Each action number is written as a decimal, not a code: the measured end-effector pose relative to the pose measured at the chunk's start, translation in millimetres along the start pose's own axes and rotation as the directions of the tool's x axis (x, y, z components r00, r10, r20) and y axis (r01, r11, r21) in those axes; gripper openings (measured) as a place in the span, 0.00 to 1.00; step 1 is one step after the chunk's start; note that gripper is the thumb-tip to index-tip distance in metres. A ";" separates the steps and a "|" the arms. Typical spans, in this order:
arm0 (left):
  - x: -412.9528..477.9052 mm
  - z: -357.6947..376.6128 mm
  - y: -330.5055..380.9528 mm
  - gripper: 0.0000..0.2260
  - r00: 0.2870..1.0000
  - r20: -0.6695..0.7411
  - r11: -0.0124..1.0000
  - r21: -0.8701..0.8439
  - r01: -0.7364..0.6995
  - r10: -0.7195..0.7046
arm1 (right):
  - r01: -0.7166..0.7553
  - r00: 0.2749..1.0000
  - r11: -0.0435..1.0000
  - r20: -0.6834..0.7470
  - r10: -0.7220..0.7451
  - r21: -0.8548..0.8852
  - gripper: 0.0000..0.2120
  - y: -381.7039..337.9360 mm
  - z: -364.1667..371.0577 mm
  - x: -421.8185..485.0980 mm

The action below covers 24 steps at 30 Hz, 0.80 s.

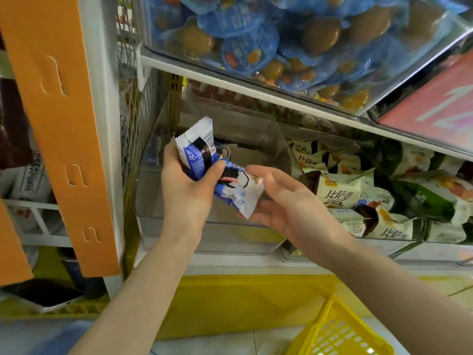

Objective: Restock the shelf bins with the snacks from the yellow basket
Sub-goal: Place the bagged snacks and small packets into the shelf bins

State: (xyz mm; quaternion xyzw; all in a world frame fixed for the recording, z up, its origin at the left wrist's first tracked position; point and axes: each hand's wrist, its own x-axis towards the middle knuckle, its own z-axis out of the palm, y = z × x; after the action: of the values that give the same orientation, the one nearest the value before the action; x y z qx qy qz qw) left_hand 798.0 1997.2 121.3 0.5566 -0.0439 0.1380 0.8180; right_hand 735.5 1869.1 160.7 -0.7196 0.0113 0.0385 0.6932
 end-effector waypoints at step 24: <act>28.1 -31.2 3.6 0.06 0.983 0.085 0.966 0.216 0.141 -0.162 | -0.167 0.947 0.610 -0.299 -0.120 -0.774 0.19 50.9 -9.6 201.7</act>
State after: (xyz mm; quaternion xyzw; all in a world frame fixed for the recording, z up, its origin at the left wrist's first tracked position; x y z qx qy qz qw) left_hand 821.4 2032.2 119.2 0.6475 -0.0279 0.0503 0.7599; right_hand 933.4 1865.0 96.0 -0.9470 0.1153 -0.0687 0.2919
